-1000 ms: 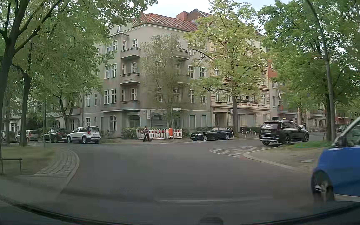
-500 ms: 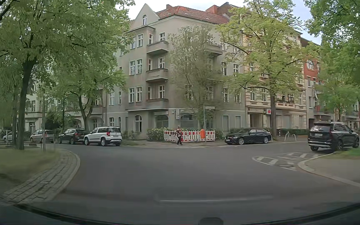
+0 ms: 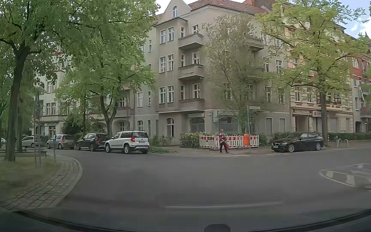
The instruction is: Follow the waypoints while adhering to traffic rules and regulations
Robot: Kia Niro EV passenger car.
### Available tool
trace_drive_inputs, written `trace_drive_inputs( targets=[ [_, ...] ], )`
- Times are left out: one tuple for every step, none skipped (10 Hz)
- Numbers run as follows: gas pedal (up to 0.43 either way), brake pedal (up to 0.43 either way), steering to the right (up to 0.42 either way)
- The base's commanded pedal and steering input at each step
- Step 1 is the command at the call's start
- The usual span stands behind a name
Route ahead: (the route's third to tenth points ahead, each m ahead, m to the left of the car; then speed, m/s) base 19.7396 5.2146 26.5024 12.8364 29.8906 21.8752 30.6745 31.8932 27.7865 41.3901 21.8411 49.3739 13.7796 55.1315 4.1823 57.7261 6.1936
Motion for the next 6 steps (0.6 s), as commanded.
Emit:
trace_drive_inputs(
  targets=[
    [0.35,0.018,-0.162],
    [0.35,0.018,-0.162],
    [0.35,0.018,-0.164],
    [0.331,0.018,-0.172],
    [0.331,0.018,-0.18],
    [0.331,0.018,-0.181]
  ],
)
